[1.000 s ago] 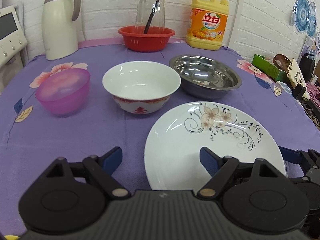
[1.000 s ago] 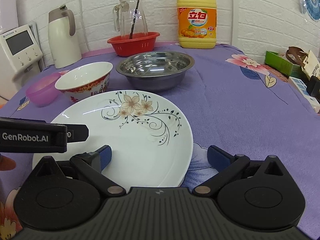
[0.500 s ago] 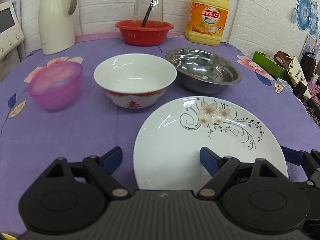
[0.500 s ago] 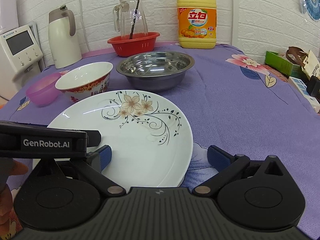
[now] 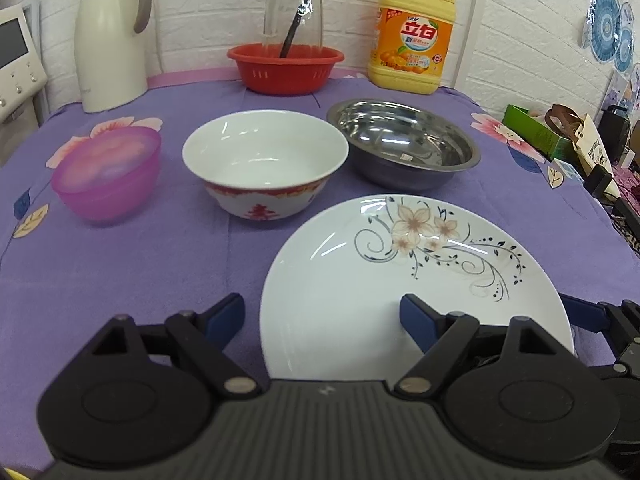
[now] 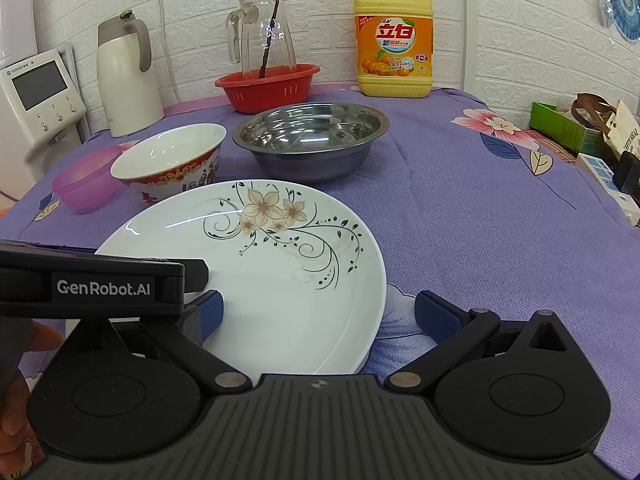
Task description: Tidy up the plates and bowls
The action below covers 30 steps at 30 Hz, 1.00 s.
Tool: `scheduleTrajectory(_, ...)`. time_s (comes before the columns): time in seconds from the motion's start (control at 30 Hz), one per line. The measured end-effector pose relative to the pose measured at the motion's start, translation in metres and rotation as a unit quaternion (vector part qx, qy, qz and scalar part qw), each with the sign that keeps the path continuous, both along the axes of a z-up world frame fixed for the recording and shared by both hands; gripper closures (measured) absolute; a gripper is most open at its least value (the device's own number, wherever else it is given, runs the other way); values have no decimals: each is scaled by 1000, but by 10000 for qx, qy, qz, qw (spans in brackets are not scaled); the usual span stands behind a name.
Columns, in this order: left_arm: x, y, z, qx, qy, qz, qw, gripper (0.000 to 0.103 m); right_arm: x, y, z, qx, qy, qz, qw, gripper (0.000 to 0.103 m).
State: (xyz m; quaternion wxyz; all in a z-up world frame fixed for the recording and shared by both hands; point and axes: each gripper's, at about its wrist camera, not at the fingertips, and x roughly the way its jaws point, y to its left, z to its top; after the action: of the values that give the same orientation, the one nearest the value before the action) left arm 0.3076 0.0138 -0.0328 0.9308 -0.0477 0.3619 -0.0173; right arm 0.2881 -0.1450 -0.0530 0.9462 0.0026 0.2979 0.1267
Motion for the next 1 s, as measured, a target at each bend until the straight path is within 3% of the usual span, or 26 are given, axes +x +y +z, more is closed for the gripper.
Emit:
scheduleTrajectory(0.13, -1, 1, -1, -92, -104, -136, 9998, 23, 0, 1, 0, -3, 5, -1, 10000, 0)
scheduleTrajectory(0.47, -1, -2, 2, -119, 2, -591, 9982, 41, -5, 7, 2, -59, 9, 265, 9996, 0)
scheduleTrajectory(0.7, -22, 1, 11, -210, -158, -591, 9979, 42, -24, 7, 8, 177, 68, 221, 9996, 0)
scheduleTrajectory(1.0, -80, 24, 50, -331, -576, -509, 9965, 41, -72, 21, 40, 137, -404, 315, 9986, 0)
